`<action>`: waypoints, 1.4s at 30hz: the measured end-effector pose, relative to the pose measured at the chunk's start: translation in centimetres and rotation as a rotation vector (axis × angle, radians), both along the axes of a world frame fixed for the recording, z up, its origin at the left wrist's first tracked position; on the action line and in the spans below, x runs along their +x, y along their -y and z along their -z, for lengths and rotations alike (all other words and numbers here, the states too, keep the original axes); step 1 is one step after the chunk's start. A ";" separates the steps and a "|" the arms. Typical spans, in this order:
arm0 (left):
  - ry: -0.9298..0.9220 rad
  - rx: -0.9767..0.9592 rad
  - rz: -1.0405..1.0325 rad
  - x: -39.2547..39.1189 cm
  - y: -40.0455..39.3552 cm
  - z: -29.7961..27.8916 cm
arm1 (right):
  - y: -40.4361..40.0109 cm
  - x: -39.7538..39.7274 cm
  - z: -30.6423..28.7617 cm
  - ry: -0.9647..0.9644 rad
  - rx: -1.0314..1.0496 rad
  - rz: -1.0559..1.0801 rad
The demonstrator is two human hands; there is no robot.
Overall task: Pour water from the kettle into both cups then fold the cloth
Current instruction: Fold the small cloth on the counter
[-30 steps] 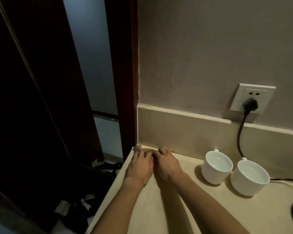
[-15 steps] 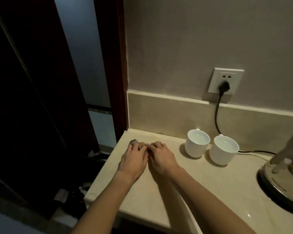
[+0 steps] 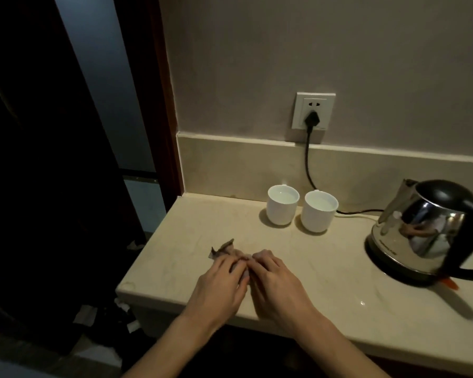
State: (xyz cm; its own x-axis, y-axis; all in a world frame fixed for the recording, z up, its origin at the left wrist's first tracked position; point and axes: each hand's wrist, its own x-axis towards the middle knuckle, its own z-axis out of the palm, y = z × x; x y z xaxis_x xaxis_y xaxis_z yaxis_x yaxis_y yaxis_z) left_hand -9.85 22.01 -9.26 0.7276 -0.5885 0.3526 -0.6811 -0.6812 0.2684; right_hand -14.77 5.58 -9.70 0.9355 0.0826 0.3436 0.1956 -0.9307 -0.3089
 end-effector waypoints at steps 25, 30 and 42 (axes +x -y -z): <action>-0.094 -0.103 0.088 0.3 7.2 0.1 | 5.5 -2.1 -0.3 -0.045 0.056 0.203; -0.096 -0.104 0.157 -6.0 8.8 1.0 | 6.4 -9.7 -0.2 -0.049 0.077 0.285; -0.111 -0.009 0.234 -1.4 20.8 -0.1 | 16.0 -5.2 -0.4 -0.063 0.081 0.520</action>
State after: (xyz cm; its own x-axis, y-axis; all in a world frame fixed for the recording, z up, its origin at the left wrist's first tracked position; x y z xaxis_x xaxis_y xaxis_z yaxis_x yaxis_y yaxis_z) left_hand -11.23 1.24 -9.11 0.6063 -0.7426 0.2846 -0.7861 -0.5056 0.3554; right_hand -19.98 -10.41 -9.31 0.8647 -0.4224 0.2719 -0.3067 -0.8725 -0.3803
